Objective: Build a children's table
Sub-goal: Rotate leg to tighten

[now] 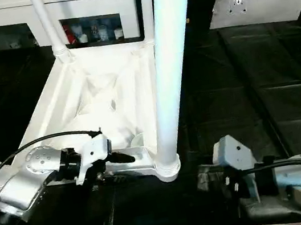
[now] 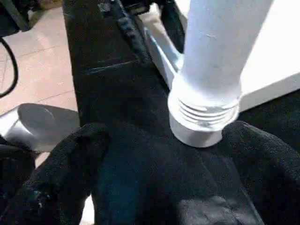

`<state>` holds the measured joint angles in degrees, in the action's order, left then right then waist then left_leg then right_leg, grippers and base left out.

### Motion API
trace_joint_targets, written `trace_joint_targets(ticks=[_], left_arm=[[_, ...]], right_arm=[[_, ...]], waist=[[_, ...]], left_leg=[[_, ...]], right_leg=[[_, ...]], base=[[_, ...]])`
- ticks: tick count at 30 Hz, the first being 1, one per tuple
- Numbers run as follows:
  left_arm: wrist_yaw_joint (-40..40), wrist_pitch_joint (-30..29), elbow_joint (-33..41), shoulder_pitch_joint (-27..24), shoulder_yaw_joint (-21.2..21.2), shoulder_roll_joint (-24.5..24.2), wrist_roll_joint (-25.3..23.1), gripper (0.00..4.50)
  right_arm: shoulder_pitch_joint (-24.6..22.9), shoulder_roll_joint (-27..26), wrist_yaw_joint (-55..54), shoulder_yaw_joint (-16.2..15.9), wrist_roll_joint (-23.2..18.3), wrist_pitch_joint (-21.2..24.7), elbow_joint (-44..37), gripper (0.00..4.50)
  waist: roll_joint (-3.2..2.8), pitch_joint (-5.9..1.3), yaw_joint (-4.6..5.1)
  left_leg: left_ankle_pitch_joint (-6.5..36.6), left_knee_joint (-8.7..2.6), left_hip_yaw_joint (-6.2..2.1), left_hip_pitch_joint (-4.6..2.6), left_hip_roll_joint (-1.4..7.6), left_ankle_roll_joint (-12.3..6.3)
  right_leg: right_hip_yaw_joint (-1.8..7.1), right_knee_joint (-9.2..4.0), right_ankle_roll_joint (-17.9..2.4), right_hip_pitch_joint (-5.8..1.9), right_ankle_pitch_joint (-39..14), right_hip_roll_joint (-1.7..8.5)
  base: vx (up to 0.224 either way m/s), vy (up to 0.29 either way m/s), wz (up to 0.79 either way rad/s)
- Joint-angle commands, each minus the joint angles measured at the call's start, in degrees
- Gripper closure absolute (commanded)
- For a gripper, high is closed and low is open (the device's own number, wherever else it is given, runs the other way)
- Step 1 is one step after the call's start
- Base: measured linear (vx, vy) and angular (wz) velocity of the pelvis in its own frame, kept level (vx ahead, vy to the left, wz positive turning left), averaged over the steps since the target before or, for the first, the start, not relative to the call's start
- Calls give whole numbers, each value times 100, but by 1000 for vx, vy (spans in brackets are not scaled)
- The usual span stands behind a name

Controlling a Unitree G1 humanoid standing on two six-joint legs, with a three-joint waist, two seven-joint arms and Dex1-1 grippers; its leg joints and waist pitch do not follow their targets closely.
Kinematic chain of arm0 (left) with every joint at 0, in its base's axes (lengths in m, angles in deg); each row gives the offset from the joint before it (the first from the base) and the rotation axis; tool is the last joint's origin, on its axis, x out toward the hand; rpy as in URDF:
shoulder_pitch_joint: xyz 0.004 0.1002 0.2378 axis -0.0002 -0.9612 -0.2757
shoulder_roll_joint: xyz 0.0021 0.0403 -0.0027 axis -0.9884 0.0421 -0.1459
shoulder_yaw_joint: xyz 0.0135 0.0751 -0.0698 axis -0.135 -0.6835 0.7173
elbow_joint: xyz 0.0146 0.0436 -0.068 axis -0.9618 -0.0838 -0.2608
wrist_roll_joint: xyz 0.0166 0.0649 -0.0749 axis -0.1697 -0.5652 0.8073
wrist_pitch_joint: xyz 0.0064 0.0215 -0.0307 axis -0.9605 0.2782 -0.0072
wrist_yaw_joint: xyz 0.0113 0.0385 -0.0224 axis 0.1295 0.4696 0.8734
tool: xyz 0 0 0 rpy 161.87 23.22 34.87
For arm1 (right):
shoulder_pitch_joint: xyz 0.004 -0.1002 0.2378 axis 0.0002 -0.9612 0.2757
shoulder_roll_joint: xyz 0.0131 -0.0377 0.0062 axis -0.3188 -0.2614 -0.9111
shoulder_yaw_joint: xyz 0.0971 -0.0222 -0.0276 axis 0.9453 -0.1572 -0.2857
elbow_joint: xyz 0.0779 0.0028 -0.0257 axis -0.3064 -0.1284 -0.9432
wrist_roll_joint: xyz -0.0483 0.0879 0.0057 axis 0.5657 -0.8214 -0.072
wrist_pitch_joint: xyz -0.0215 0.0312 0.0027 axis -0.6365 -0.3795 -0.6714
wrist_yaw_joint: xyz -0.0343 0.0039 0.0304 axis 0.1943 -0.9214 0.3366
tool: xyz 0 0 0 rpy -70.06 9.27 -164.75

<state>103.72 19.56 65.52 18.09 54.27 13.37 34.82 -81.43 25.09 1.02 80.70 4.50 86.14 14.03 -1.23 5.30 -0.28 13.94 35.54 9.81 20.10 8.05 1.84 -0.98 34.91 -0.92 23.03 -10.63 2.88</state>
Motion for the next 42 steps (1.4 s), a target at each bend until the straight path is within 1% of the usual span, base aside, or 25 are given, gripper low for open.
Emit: trace_joint_targets(ticks=[1,3,4,5,7,13,15,19,23,24,25,27,28,29,30,31,32,33,34,35,36,38,40,41,42], left_arm=[[102,146,-116,102,-46,-4,-132,259],[113,138,-253,181,-64,25,-186,271],[130,127,-267,193,-75,22,-195,291],[204,69,-314,238,-122,2,-236,296],[309,8,-333,263,-153,-35,-274,311],[389,-43,-386,253,-93,-126,-366,357],[392,-57,-379,245,-64,-131,-349,366],[214,-314,-267,163,106,-31,-202,405],[-84,-725,-88,-2,269,103,-92,437],[-244,-838,-26,-65,325,147,-86,444],[-293,-867,-11,-82,341,161,-87,444],[-668,-1108,92,-208,448,245,-125,444],[-925,-1203,183,-309,496,277,-212,444],[-1069,-1247,243,-372,521,291,-270,444],[-1225,-1319,379,-467,572,329,-320,444],[-1321,-1372,474,-531,609,357,-349,444],[-1441,-1416,542,-568,664,414,-364,444],[-1450,-1409,629,-596,693,479,-325,444],[-1442,-1404,646,-596,694,499,-312,444],[-1394,-1279,658,-593,677,501,-300,444],[-1277,-1204,641,-558,618,481,-279,444],[-1161,-1182,614,-532,555,398,-330,444],[-1073,-1080,563,-508,504,327,-391,444],[-976,-913,512,-482,430,241,-482,444],[-904,-805,486,-480,399,198,-508,444]], right_arm=[[-26,6,-71,-16,-62,110,-134,0],[-20,-5,-92,-22,-87,176,-180,0],[-16,-5,-97,-26,-91,192,-189,0],[11,-3,-130,-43,-107,265,-239,0],[56,-7,-185,-54,-128,356,-306,0],[121,-17,-265,-59,-160,447,-351,0],[134,-18,-263,-62,-154,439,-331,0],[123,-37,-260,-61,-90,360,-224,0],[115,-52,-302,-46,-49,300,-82,0],[126,-64,-334,-28,-31,296,-35,0],[128,-71,-345,-21,-21,287,-20,0],[154,-232,-496,92,3,168,104,0],[182,-355,-564,176,-70,145,169,0],[198,-419,-592,220,-125,148,200,0],[225,-462,-628,242,-118,101,244,0],[243,-488,-655,253,-104,63,273,0],[273,-501,-684,233,-36,-17,319,0],[322,-559,-727,210,15,-129,399,0],[340,-576,-735,205,24,-160,429,0],[382,-607,-800,167,103,-216,462,0],[523,-673,-918,57,325,-407,590,0],[626,-726,-912,8,367,-439,684,0],[688,-750,-869,-9,363,-464,739,0],[799,-793,-824,-25,352,-468,826,0],[880,-832,-815,-39,350,-495,878,0]], waist=[[23,-255,-20],[28,-233,-16],[28,-233,-16],[16,-218,-17],[7,-203,-20],[-4,-197,-9],[10,-200,-8],[-1,-197,-15],[-3,-180,-9],[-19,-177,-6],[-25,-181,2],[-27,-216,21],[-32,-212,26],[-12,-233,75],[1,-253,89],[-11,-252,123],[17,-272,133],[66,-290,141],[40,-289,140],[49,-302,143],[40,-301,137],[71,-361,132],[49,-369,111],[42,-381,97],[50,-382,106]], left_leg=[[874,-490,-214,19,458,-411],[843,-499,-220,30,459,-430],[843,-499,-220,30,459,-430],[900,-504,-220,25,461,-418],[913,-521,-226,19,471,-393],[969,-533,-229,14,480,-349],[956,-535,-229,19,479,-353],[966,-540,-227,15,486,-340],[1096,-543,-226,10,477,-311],[1153,-551,-237,5,490,-293],[1193,-554,-241,8,487,-278],[1057,-551,-250,42,485,-290],[1029,-553,-251,52,482,-314],[897,-532,-248,83,463,-382],[842,-527,-243,81,452,-419],[753,-514,-239,94,442,-476],[723,-503,-231,90,445,-498],[638,-484,-215,85,428,-567],[604,-479,-215,84,421,-591],[519,-469,-201,79,408,-662],[491,-469,-198,73,411,-681],[252,-457,-187,66,420,-761],[175,-451,-191,69,424,-829],[97,-438,-185,68,420,-903],[82,-442,-182,76,424,-918]], right_leg=[[296,-532,-1251,-269,-1833,528],[293,-525,-1279,-273,-1843,533],[293,-525,-1279,-273,-1843,533],[298,-546,-1241,-266,-2024,540],[303,-551,-1213,-259,-2086,537],[309,-561,-1213,-251,-2204,559],[309,-559,-1214,-256,-2192,554],[312,-567,-1219,-248,-2270,566],[312,-601,-1174,-227,-2571,566],[312,-604,-1170,-221,-2634,570],[308,-612,-1153,-229,-2684,566],[301,-578,-1179,-265,-2473,575],[296,-584,-1197,-260,-2423,576],[285,-565,-1257,-293,-2194,567],[280,-570,-1255,-301,-2150,554],[276,-565,-1271,-311,-2051,551],[275,-567,-1261,-317,-2028,549],[275,-577,-1227,-313,-2069,550],[272,-575,-1227,-308,-2095,552],[260,-589,-1178,-295,-2083,529],[262,-586,-1170,-286,-2046,524],[241,-523,-1232,-297,-1616,509],[240,-503,-1286,-308,-1457,525],[230,-481,-1351,-312,-1235,519],[230,-475,-1362,-322,-1193,523]], base=[[0,0,0],[0,0,0],[0,0,0],[0,0,0],[0,0,0],[0,0,0],[0,0,0],[0,0,0],[0,0,0],[0,0,0],[0,0,0],[0,0,0],[0,0,0],[0,0,0],[0,0,0],[0,0,0],[0,0,0],[0,0,0],[0,0,0],[0,0,0],[0,0,0],[0,0,0],[0,0,0],[0,0,0],[0,0,0]])
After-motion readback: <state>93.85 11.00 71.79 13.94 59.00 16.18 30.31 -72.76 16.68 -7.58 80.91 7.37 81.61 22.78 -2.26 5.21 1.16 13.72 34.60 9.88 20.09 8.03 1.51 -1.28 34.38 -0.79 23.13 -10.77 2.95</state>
